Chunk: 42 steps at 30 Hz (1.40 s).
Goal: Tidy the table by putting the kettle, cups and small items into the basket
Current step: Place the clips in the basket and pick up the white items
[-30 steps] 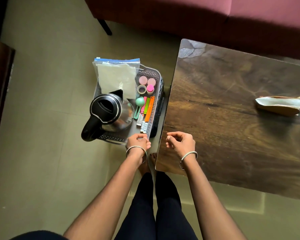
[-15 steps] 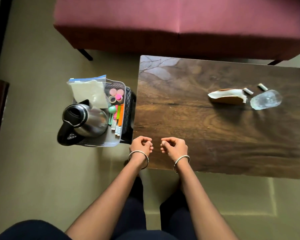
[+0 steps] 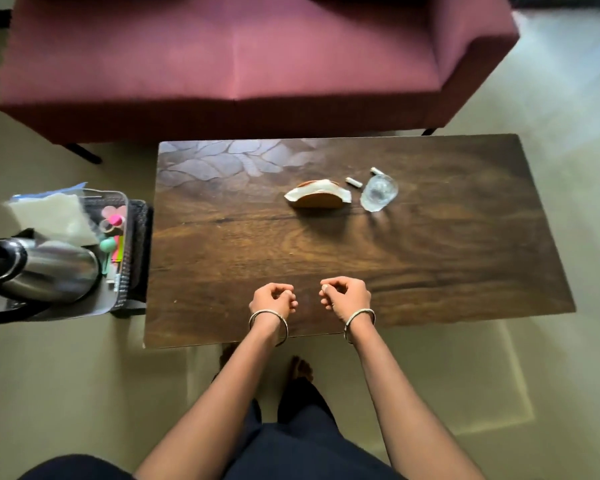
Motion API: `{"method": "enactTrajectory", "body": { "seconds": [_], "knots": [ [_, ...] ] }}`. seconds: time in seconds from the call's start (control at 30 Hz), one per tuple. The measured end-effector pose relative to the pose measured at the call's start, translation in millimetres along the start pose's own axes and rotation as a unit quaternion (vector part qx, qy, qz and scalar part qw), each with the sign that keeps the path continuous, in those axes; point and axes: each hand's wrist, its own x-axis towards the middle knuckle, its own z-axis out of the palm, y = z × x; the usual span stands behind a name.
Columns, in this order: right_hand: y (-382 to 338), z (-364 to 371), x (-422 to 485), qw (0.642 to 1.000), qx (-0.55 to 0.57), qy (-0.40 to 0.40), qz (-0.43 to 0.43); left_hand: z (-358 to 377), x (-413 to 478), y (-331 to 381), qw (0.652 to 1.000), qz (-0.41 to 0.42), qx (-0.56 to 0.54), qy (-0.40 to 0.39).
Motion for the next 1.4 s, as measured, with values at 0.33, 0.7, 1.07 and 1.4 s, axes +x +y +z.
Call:
{"method": "enactTrajectory", "body": {
  "seconds": [0.33, 0.7, 1.07, 1.4],
  "knots": [
    [19.4, -89.6, 33.8, 0.995, 0.076, 0.054, 0.035, 90.1, -11.0, 21.0, 0.996, 0.03, 0.054, -0.064],
    [-1.3, -145.0, 120.6, 0.991, 0.083, 0.074, 0.073, 162.5, 42.9, 75.4, 0.995, 0.074, 0.065, -0.012],
    [-54.7, -183.2, 264.5, 0.993, 0.043, 0.075, 0.075, 233.9, 118.7, 156.3, 0.965, 0.172, 0.197, 0.013],
    [-87.4, -191.0, 368.7, 0.987, -0.137, 0.082, 0.001, 284.9, 214.4, 215.5, 0.822, 0.271, 0.501, 0.007]
  ]
}}
